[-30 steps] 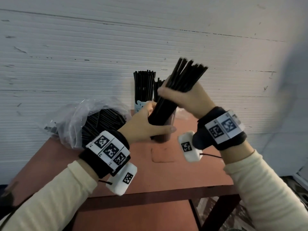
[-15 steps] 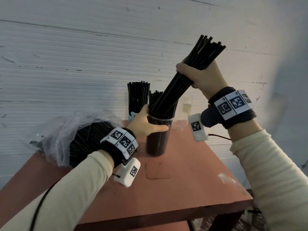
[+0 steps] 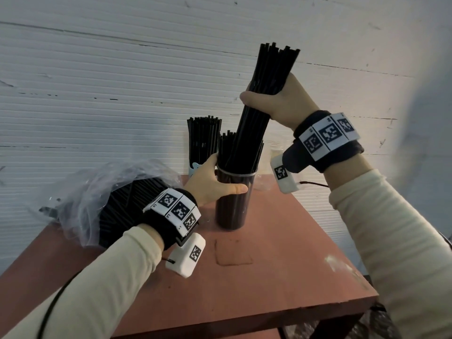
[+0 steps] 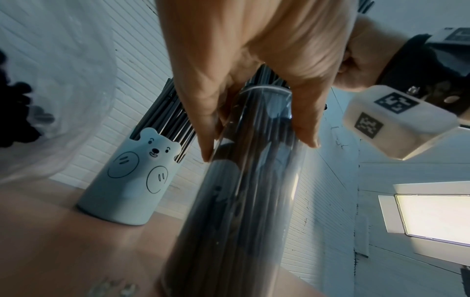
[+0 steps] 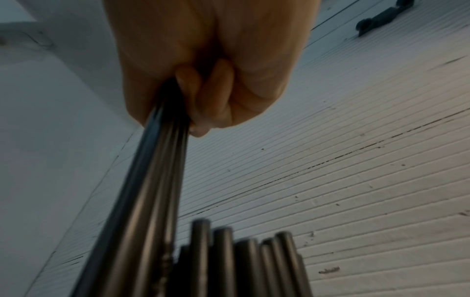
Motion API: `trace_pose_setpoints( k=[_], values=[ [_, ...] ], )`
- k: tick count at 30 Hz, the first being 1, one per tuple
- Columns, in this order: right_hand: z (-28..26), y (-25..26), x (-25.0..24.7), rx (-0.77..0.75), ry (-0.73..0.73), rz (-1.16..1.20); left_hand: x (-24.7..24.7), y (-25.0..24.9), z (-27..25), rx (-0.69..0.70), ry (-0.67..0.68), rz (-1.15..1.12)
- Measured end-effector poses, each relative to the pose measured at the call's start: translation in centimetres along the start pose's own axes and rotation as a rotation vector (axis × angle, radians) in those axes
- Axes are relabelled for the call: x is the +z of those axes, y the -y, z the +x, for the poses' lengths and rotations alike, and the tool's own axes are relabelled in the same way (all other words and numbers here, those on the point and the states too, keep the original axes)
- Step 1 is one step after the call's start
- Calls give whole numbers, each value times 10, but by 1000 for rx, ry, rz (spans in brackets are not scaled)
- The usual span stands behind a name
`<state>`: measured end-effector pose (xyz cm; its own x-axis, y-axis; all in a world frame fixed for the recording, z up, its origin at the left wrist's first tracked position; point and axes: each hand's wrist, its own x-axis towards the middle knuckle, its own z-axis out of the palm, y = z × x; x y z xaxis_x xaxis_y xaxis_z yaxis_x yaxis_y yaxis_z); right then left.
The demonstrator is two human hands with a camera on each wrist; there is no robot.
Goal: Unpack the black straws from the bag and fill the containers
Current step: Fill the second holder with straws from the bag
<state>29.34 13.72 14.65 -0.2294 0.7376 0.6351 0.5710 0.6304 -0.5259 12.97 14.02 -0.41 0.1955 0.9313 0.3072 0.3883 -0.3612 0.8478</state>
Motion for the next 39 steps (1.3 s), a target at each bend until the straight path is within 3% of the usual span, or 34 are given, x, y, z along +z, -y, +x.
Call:
trace_pose_setpoints(
  k=[15,21,27,30,33,36,39],
  values=[
    [-6,-12,-3,-4,-23,45,-1,0,1,2,24,-6],
    [-13,-19,15,33,145,-30,-1,0,0,2,13,2],
    [-25,-29,33,107,224,-72,-2,0,-2,-6,8,12],
    [-30,-33,37,140,189,-134,-2,-3,-4,-15,8,15],
    [-36,-25,30,97,40,-34,-1,-6,-6,-15,13,10],
    [-42,-8,21,-79,-160,23,0,-8,-7,-20,28,-2],
    [-41,-2,26,-220,-238,-125,1,-9,-8,-27,39,-26]
  ],
)
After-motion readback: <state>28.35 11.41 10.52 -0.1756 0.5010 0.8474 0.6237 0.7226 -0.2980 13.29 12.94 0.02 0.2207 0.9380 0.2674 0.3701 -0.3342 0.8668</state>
